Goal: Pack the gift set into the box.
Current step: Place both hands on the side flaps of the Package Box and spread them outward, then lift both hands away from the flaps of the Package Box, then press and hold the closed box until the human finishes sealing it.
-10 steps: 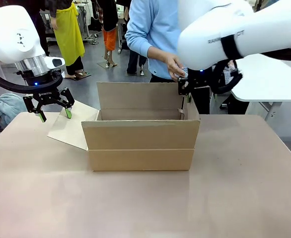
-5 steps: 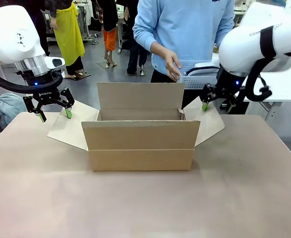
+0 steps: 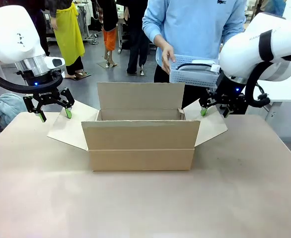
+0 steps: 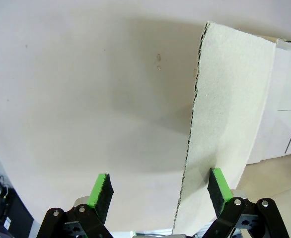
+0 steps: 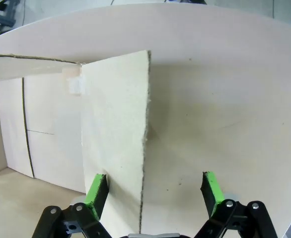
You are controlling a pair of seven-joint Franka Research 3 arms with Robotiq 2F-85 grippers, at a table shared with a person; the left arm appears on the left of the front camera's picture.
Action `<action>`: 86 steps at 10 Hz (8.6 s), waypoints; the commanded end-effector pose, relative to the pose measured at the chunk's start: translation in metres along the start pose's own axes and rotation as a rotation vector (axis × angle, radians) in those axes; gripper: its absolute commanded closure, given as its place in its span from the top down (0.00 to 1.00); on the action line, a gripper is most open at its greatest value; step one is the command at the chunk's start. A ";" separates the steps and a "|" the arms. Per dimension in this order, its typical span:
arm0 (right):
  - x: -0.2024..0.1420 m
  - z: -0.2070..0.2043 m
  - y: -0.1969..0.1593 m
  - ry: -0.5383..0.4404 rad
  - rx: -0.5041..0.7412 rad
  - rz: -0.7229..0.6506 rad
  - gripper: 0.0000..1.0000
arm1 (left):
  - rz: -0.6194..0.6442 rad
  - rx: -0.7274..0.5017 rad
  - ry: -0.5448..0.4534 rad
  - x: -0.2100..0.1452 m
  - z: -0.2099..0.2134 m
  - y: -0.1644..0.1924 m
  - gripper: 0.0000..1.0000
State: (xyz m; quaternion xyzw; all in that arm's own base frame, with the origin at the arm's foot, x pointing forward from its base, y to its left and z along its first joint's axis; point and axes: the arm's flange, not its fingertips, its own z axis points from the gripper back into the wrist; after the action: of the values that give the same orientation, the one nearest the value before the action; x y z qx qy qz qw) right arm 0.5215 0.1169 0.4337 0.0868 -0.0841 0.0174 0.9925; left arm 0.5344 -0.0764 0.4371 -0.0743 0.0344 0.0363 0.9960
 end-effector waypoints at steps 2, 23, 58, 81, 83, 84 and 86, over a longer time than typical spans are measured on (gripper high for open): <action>0.001 0.004 0.001 0.002 -0.028 -0.017 1.00 | 0.010 0.013 0.004 -0.001 0.002 0.000 1.00; 0.001 0.004 0.001 0.002 -0.028 -0.017 1.00 | 0.010 0.013 0.004 -0.001 0.002 0.000 1.00; -0.096 0.089 -0.180 -0.277 0.912 -0.209 1.00 | -0.082 -1.124 -0.255 -0.091 0.061 0.211 1.00; -0.096 0.089 -0.180 -0.277 0.912 -0.209 1.00 | -0.082 -1.124 -0.255 -0.091 0.061 0.211 1.00; -0.096 0.089 -0.180 -0.277 0.912 -0.209 1.00 | -0.082 -1.124 -0.255 -0.091 0.061 0.211 1.00; -0.096 0.089 -0.180 -0.277 0.912 -0.209 1.00 | -0.082 -1.124 -0.255 -0.091 0.061 0.211 1.00; -0.096 0.089 -0.180 -0.277 0.912 -0.209 1.00 | -0.082 -1.124 -0.255 -0.091 0.061 0.211 1.00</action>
State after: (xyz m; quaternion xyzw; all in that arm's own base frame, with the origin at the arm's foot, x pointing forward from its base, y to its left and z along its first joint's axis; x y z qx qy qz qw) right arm 0.4210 -0.0775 0.4743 0.5141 -0.1827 -0.0666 0.8354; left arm 0.4345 0.1333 0.4743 -0.5902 -0.1118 0.0291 0.7989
